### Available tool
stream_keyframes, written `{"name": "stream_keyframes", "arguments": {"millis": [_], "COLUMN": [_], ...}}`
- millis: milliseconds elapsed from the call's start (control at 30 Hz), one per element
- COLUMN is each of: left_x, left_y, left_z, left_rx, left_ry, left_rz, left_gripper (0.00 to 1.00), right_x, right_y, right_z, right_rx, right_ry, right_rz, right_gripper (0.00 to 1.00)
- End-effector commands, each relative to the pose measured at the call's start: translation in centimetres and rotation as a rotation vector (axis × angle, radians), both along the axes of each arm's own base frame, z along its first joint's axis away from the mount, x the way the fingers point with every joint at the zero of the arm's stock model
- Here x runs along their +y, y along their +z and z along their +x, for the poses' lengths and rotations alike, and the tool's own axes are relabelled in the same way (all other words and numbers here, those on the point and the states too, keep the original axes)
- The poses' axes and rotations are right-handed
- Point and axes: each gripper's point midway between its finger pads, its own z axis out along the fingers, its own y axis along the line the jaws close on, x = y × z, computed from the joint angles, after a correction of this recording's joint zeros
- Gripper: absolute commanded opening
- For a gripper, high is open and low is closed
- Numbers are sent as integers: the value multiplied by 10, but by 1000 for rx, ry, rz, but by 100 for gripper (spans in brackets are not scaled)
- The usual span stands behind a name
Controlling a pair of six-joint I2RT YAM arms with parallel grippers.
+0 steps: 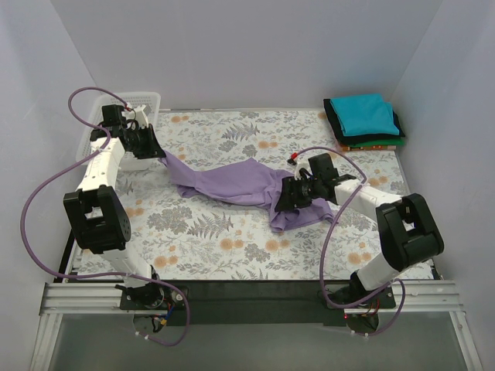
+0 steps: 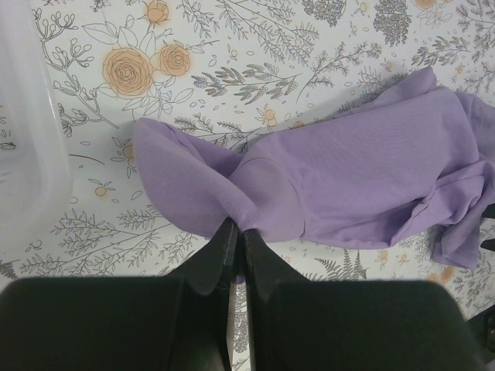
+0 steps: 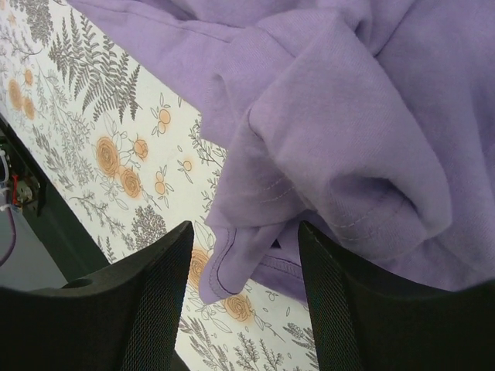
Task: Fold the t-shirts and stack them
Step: Flatten the tshirt out
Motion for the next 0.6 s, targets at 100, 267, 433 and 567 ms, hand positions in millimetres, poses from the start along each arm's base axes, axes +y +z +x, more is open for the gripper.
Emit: {"name": "stream_keyframes", "arguments": {"millis": [100,267,433,567], "left_x": [-2,-1,0,1], "left_y": [10,8,7,7], "left_z": [4,4,6,6], "left_rx": [-25,-24,-21,-22], "left_ry": [-5,-6,-5,-6], "left_rz": [-9,-1,1,4], "left_gripper": [0,0,0,0], "right_x": [0,-1,5,13], "right_y": [-5,-2,15,33], "right_z": [14,24,30,28], "right_rx": [4,-25,-66,-84], "right_ry": [-47,-72,-62,-32], "right_rz": [23,41,110,178], "right_gripper": [64,64,62,57]}}
